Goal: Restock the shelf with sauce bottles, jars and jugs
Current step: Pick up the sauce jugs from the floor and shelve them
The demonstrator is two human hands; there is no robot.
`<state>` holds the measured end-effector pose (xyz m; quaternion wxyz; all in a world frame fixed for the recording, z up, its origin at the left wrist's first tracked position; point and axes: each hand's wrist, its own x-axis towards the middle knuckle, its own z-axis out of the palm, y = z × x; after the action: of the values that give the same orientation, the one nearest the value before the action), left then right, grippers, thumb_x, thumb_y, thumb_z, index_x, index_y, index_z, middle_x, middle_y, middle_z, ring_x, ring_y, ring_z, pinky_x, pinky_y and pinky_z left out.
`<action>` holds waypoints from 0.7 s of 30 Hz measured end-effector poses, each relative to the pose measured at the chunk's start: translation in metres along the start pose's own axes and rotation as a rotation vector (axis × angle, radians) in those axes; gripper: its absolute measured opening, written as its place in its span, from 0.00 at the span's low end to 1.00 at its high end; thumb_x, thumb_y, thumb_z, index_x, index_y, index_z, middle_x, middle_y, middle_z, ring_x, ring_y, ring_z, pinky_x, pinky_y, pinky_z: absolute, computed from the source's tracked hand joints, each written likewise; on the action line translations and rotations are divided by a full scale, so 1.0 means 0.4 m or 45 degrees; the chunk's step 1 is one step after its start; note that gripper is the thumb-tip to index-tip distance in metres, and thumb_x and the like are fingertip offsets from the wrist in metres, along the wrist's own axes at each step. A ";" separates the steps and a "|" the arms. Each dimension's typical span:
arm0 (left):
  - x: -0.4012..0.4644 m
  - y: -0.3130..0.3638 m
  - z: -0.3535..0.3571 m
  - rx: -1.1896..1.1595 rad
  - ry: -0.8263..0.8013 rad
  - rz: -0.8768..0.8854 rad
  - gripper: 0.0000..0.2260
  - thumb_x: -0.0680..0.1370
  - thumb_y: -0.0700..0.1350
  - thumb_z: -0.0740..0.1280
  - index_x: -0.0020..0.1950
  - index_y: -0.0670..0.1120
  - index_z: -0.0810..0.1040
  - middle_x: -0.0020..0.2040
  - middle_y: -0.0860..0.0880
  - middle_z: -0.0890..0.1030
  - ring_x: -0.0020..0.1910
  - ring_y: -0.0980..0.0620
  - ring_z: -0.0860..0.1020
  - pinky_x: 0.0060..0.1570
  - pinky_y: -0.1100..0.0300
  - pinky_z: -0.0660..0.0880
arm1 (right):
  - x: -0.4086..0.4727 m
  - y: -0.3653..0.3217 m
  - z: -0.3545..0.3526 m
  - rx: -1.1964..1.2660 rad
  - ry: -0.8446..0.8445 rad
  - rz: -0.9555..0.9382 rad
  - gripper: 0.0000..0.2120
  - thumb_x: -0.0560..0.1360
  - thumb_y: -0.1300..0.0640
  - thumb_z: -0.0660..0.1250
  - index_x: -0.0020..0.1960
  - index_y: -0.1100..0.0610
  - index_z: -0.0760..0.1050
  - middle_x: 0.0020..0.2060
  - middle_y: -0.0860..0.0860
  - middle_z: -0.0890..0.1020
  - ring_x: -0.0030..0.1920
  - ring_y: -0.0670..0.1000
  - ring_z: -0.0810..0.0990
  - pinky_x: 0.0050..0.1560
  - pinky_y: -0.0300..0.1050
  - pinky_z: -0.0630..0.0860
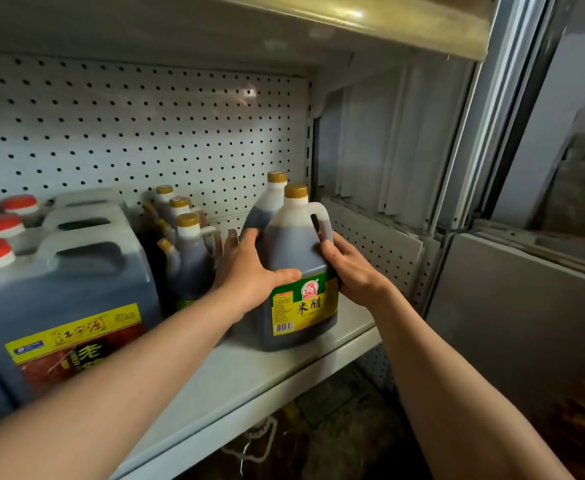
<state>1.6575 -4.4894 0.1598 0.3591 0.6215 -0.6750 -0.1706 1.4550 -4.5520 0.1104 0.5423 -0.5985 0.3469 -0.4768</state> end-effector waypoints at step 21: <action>-0.012 -0.027 -0.040 0.018 0.044 -0.024 0.36 0.67 0.56 0.79 0.70 0.49 0.66 0.67 0.48 0.76 0.64 0.44 0.75 0.60 0.48 0.75 | 0.035 0.022 0.061 0.000 0.044 -0.057 0.41 0.57 0.33 0.81 0.60 0.55 0.74 0.51 0.54 0.82 0.50 0.53 0.83 0.51 0.48 0.82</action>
<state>1.6762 -4.4832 0.1621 0.3647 0.6334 -0.6638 -0.1585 1.4834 -4.5586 0.1056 0.5255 -0.5977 0.3427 -0.4991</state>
